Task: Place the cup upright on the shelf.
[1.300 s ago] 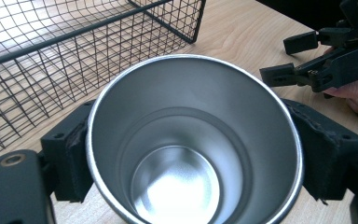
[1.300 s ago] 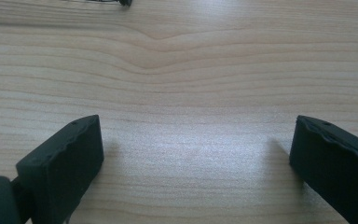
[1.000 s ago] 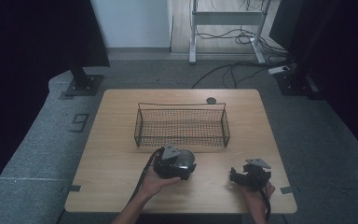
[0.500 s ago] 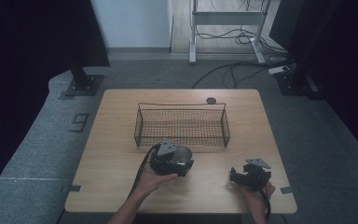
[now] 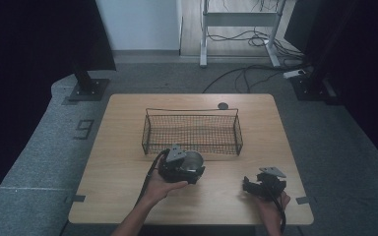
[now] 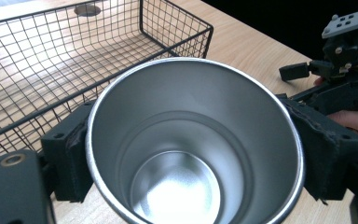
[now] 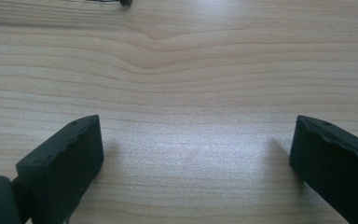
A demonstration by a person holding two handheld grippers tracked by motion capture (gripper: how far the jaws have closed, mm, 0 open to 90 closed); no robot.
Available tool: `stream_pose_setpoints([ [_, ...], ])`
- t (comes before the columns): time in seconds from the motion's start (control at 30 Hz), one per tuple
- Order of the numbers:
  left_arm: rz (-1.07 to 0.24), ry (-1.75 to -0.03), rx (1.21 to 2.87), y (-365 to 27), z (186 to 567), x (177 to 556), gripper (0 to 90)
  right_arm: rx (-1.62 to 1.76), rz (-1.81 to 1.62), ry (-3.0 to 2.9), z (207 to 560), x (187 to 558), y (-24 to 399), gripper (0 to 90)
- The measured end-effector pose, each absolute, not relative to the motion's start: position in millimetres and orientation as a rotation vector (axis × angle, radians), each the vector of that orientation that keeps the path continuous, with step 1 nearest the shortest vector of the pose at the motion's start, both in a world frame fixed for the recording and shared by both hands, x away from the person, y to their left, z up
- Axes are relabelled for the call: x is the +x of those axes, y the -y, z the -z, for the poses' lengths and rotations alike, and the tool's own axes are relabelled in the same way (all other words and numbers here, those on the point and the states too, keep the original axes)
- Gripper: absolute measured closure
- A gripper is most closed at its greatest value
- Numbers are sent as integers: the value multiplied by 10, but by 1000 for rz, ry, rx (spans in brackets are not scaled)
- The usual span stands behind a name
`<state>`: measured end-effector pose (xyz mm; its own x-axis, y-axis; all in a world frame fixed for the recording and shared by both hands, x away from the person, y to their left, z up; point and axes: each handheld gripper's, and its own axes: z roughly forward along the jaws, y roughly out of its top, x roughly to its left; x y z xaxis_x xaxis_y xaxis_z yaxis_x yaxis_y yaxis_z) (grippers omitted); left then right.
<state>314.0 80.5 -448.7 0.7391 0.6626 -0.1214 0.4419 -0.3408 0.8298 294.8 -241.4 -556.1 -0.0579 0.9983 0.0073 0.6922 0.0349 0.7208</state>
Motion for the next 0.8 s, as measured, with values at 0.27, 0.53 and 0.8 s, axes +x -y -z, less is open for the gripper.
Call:
stream_pose_setpoints([
  [0.27, -298, -842, 1986, -828, 4433, 3170, 144, 1707, -775, -1804, 5562, 2949, 2414, 27],
  [0.53, -295, -841, 1985, -832, 4384, 3195, 144, 1708, -775, -1804, 5561, 2948, 2414, 27],
  [0.8, -300, -844, 1973, -861, 4309, 3243, 144, 1708, -775, -1804, 5561, 2949, 2414, 27],
])
